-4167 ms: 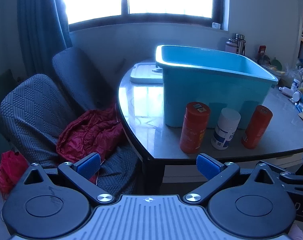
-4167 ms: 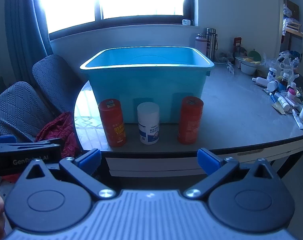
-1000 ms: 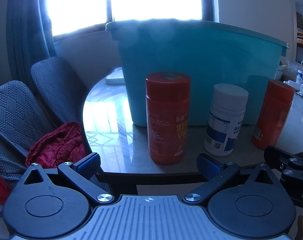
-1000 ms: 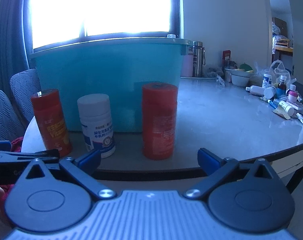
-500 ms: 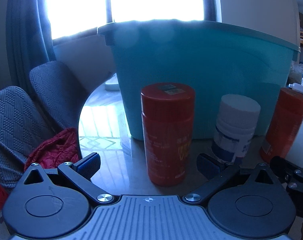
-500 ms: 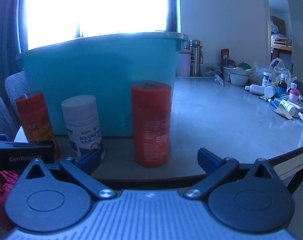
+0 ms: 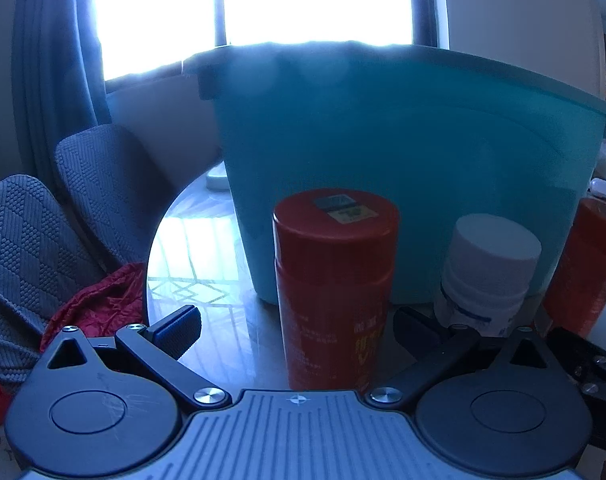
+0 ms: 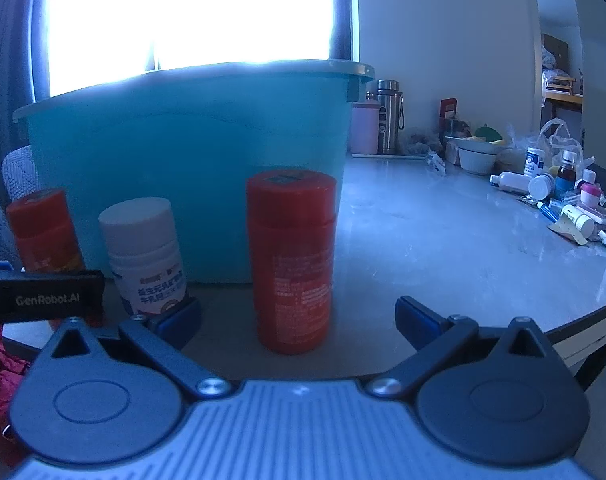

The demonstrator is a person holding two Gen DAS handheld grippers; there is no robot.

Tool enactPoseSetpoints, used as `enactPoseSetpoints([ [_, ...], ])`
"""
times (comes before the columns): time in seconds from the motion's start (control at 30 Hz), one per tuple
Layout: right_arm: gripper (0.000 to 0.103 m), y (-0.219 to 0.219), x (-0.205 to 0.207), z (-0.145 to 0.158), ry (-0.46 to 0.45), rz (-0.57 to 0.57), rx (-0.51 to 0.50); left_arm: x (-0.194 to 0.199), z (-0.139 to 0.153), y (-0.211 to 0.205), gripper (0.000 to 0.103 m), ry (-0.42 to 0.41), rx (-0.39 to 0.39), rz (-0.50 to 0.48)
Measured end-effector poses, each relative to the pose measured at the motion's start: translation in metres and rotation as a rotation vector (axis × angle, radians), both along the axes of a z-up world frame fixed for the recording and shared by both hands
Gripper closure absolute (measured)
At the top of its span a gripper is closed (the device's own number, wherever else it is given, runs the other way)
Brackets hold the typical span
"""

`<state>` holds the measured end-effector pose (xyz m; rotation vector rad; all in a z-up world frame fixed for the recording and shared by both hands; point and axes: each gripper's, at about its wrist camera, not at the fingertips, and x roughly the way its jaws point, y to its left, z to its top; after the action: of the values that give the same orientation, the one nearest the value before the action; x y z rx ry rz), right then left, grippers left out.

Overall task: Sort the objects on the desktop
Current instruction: 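Close the left gripper on one red can while the right gripper closes on the other red can, then lift both held red cans and carry them over the teal bin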

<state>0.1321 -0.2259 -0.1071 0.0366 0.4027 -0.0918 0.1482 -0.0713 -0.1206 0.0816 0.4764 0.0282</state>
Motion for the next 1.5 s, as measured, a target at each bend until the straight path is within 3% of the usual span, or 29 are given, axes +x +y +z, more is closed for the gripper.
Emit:
enactPoseSetpoints([
  [1.0,0.0,0.008,0.031,-0.004,0.001,0.011,0.005,0.02,-0.002,-0.006,0.002,0.0,0.018,0.023],
  [1.03,0.008,0.008,0.034,-0.004,0.003,0.009,-0.003,0.021,-0.002,-0.006,0.003,-0.002,0.017,0.028],
  [1.07,0.046,0.009,0.037,-0.004,0.009,0.004,-0.01,0.021,-0.003,-0.006,0.011,-0.008,0.013,0.027],
  [1.1,0.053,0.008,0.039,-0.004,0.017,-0.003,-0.01,0.022,-0.003,-0.006,0.027,-0.01,0.008,0.023],
  [1.13,0.054,0.007,0.041,-0.003,0.027,-0.01,-0.004,0.024,-0.003,-0.007,0.045,-0.004,0.002,0.023],
  [1.17,0.054,0.007,0.043,-0.003,0.033,-0.006,-0.005,0.025,-0.003,-0.007,0.053,0.0,0.001,0.025],
  [1.5,0.054,0.007,0.04,0.001,0.031,0.03,0.004,0.036,-0.004,0.002,0.053,0.03,-0.03,0.001],
])
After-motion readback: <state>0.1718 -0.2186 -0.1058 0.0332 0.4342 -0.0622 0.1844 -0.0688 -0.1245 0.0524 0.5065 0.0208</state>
